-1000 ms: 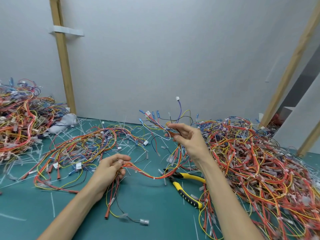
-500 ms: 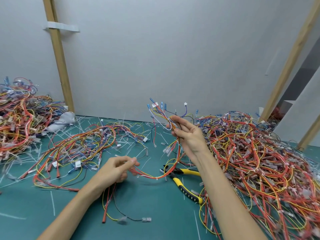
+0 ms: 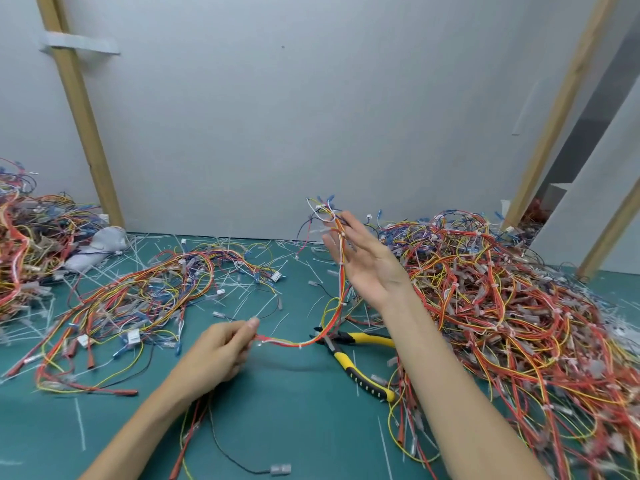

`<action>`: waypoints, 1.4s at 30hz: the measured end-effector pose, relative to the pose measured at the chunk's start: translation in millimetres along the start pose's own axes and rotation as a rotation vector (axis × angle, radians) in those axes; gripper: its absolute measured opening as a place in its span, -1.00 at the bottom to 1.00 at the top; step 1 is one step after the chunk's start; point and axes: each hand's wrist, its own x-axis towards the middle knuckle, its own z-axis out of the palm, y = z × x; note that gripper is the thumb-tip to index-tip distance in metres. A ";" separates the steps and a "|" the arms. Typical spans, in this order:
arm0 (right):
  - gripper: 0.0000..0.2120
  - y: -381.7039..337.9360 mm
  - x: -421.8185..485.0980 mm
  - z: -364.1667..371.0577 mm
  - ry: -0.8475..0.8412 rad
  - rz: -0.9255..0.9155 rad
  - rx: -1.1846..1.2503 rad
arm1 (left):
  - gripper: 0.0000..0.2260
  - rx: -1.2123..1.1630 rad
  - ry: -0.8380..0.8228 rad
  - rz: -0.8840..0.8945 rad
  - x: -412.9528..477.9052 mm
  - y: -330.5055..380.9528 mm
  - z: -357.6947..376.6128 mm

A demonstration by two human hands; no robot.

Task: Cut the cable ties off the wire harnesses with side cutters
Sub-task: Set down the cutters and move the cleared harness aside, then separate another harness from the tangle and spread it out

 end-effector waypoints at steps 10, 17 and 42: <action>-0.35 -83.9 8.7 34.8 0.012 -0.305 -0.700 | -0.80 -0.868 -0.037 -0.059 23.0 66.9 50.6; -0.23 -151.5 37.1 85.6 0.020 -0.906 -1.755 | -0.87 -0.925 -0.026 0.029 65.5 155.7 146.5; -0.66 14.8 -18.8 -37.2 0.181 -0.311 -2.419 | -0.73 0.905 -0.022 0.527 1.0 1.4 26.9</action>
